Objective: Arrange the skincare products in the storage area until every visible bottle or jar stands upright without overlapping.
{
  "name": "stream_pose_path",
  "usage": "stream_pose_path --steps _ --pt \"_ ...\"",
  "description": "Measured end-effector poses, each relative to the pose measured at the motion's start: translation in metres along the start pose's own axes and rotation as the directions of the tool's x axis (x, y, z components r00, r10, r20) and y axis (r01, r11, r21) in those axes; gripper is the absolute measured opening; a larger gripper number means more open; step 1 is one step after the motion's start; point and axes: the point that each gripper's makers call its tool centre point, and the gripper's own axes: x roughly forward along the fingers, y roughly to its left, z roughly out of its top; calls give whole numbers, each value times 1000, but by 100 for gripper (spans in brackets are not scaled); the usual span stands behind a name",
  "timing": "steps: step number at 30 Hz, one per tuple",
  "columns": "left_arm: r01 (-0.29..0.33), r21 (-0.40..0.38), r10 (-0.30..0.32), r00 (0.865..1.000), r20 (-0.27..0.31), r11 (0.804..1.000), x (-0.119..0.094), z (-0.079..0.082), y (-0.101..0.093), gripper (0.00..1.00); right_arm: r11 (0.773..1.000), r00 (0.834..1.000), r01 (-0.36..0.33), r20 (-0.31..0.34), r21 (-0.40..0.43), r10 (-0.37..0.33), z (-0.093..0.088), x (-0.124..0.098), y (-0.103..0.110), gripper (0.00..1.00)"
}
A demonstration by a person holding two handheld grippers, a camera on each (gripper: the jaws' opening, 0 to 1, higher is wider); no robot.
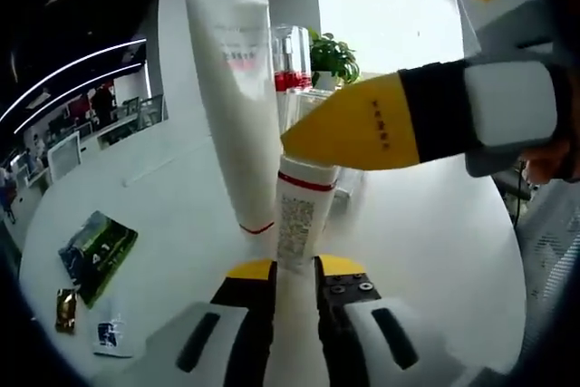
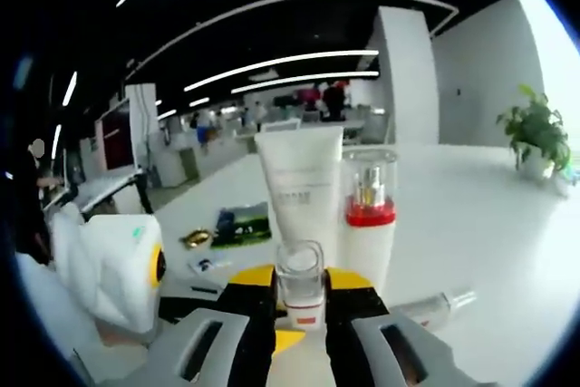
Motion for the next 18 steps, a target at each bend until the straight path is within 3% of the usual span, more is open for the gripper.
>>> stream_pose_path --steps 14,18 --pt "20 4 -20 1000 -17 1000 5 1 1 15 1000 1000 -13 21 11 13 6 0 2 14" --pt "17 0 -17 1000 -20 1000 4 0 3 15 1000 999 -15 29 -26 16 9 -1 4 17"
